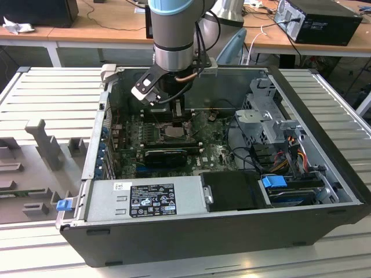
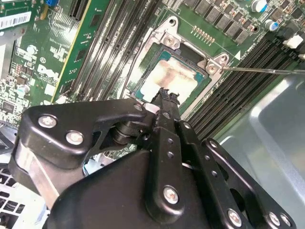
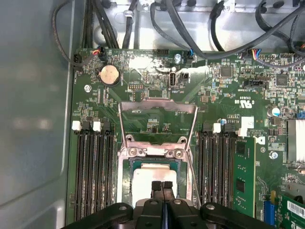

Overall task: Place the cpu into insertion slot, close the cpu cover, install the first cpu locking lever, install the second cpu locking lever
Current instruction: 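Close the cpu cover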

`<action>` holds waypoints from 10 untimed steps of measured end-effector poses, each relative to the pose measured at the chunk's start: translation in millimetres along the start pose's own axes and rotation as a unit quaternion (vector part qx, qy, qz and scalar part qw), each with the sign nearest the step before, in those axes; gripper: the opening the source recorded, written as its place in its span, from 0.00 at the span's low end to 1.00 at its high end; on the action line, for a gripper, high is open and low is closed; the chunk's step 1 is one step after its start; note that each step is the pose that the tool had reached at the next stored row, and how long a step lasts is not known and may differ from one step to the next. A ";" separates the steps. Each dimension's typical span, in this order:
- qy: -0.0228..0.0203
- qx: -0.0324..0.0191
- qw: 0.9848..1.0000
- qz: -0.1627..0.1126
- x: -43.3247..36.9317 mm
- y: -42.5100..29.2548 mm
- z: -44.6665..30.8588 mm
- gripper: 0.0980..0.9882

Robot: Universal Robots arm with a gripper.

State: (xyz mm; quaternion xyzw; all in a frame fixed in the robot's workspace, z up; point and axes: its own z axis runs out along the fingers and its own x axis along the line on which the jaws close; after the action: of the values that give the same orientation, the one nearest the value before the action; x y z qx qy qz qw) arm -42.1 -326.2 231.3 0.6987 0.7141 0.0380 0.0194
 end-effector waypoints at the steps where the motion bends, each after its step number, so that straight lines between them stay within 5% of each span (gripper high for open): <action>1: 0.001 0.000 1.000 0.000 -0.4 1.7 0.2 0.01; 4: 0.002 0.002 1.000 0.000 -1.1 9.1 0.8 0.01; 10: 0.002 0.002 1.000 0.000 -0.8 9.8 -6.4 0.01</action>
State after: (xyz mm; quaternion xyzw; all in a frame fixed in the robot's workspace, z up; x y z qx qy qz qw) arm -32.8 -327.0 238.5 0.6988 0.7141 0.0379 0.0165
